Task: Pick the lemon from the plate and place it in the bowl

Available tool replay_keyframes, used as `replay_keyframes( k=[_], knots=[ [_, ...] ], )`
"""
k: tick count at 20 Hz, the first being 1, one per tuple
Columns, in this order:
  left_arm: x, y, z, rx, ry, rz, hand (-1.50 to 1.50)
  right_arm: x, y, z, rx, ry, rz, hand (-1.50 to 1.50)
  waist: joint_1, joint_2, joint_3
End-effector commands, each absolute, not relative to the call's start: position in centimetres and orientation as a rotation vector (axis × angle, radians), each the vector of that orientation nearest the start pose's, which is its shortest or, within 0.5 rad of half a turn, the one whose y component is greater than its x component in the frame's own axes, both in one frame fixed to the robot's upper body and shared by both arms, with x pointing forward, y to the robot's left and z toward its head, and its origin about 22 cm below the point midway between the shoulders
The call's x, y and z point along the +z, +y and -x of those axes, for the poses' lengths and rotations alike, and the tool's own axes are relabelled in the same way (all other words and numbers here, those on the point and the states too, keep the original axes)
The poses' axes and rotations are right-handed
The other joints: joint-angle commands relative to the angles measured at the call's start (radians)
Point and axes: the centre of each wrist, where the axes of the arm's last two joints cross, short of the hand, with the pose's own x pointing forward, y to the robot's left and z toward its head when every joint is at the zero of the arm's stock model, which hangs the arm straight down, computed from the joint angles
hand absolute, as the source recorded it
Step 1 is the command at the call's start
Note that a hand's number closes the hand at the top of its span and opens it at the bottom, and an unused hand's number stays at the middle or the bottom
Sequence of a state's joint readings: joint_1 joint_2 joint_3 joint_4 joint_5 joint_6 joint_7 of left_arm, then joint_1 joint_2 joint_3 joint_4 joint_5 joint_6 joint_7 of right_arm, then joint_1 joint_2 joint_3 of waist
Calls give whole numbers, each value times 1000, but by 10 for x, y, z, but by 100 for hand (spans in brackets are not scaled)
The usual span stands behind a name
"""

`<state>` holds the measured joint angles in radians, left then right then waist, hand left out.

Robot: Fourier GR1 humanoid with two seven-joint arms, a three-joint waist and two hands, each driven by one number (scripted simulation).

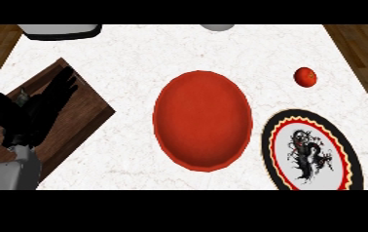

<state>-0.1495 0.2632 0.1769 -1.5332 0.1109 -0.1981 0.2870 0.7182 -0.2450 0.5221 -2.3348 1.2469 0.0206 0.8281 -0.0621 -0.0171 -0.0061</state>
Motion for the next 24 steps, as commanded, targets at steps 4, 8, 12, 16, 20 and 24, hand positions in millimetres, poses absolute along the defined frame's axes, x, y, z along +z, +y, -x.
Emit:
replay_keyframes(
  k=[4,8,12,16,20,24],
  knots=[
    [65,313,-284,-163,-1402,-76,0,153,-175,-32,645,-869,1170,150,11,3,-2],
    [58,317,-280,-173,-1399,-58,0,174,-166,-24,635,-893,1211,150,27,5,-3],
    [62,308,-282,-205,-1402,-67,0,171,-144,-27,639,-943,1204,150,40,6,-3],
    [67,297,-296,-170,-1428,-56,0,186,-137,-30,539,-1075,1099,150,37,12,-3],
    [62,298,-287,-222,-1422,-46,0,181,-117,-40,511,-1119,1089,150,65,18,-3],
    [72,300,-291,-233,-1428,-35,0,182,-119,-46,501,-1140,1121,150,77,23,-2]
  ],
)
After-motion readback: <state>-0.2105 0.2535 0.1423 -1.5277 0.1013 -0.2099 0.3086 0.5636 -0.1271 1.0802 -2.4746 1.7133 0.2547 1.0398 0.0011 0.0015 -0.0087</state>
